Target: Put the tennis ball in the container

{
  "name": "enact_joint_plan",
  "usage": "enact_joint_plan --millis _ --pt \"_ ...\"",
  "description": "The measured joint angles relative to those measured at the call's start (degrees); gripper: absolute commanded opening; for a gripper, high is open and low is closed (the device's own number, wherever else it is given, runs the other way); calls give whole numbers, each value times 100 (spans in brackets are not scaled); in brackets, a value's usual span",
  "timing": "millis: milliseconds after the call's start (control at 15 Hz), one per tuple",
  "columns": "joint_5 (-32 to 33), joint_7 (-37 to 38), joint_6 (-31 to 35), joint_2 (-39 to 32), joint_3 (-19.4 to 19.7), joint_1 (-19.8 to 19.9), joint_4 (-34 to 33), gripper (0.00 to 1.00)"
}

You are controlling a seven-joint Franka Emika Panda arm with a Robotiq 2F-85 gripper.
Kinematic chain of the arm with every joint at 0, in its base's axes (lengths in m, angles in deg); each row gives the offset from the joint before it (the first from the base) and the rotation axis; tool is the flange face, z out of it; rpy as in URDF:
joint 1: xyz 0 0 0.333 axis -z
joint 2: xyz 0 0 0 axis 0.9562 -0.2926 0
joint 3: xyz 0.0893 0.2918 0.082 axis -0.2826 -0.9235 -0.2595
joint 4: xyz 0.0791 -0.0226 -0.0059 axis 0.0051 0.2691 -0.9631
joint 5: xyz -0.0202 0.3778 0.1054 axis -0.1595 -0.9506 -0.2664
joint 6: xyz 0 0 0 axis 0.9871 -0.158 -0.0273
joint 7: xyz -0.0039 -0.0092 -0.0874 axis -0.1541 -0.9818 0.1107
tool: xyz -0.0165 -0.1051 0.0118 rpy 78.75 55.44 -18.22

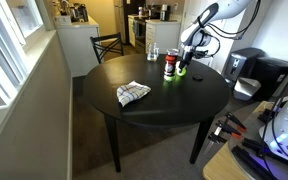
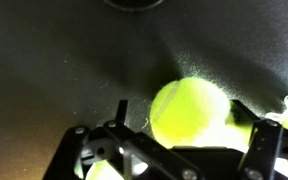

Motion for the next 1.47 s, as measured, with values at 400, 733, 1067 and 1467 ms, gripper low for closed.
enact_joint_plan --millis 400,733,1067,1467 --pt "0 0 290 0 -29 13 0 54" --pt "0 0 386 0 -67 43 1 43" --pt "26 -122 304 249 -78 87 41 43" --pt "78 -802 -341 1388 -70 243 250 43"
